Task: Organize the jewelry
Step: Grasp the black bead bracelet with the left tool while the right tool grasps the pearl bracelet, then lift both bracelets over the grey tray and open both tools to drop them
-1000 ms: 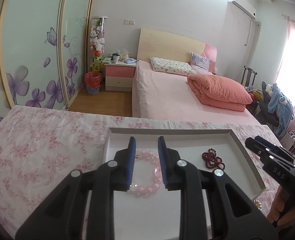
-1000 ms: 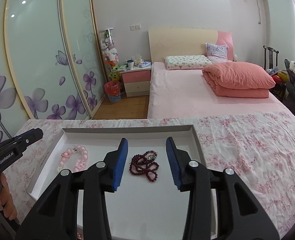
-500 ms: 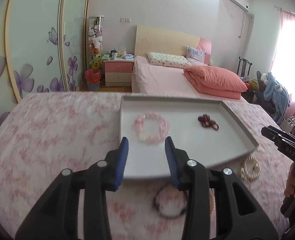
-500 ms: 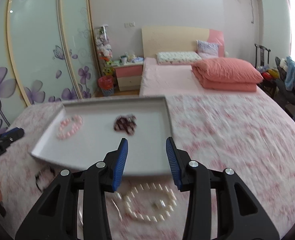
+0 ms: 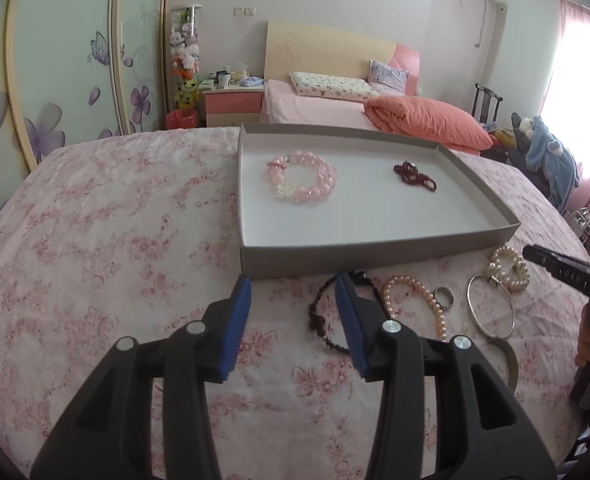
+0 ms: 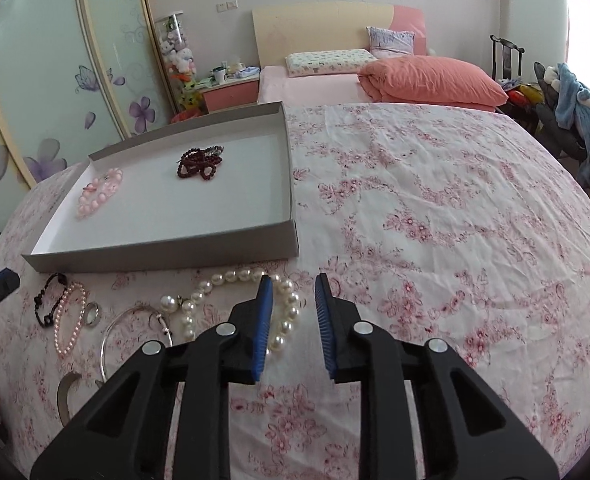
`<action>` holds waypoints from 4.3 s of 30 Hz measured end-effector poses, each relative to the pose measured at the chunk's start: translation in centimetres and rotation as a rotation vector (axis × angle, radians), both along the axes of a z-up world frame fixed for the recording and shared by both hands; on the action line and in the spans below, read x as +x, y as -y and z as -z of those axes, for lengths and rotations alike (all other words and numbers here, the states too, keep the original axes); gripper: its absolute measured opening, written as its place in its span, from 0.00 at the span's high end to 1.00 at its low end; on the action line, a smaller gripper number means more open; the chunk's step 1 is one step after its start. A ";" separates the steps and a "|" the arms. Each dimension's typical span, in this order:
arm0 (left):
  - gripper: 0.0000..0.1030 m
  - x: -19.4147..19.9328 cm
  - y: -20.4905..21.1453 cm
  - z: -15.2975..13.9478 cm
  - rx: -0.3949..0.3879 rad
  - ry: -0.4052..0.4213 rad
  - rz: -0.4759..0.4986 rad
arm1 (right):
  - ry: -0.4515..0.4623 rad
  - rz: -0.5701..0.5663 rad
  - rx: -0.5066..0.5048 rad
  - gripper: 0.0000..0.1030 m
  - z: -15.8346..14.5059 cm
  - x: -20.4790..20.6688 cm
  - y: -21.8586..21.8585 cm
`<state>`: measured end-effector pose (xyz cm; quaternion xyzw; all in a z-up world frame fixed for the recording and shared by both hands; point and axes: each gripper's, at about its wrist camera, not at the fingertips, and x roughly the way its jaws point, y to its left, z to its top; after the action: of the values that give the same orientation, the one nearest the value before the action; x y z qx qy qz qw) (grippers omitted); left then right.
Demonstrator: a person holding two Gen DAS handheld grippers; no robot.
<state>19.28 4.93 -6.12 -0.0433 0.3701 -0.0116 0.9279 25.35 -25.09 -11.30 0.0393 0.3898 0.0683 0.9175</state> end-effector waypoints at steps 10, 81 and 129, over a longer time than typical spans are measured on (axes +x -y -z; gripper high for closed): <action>0.57 0.5 0.9 0.9 0.013 -0.026 0.029 | -0.062 -0.028 -0.060 0.84 1.2 0.6 -0.8; 0.89 -1.9 2.8 -5.0 -0.029 0.143 0.074 | 0.197 -0.188 0.140 0.90 -6.6 -4.8 -4.0; 0.89 6.5 4.2 -9.2 0.012 0.300 0.008 | 0.463 -0.141 0.130 0.90 -11.4 1.2 -7.0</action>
<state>25.78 0.78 3.09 -0.0340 0.2275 -0.0196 0.9730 26.57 -18.12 0.07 0.0541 0.1657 0.1642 0.9709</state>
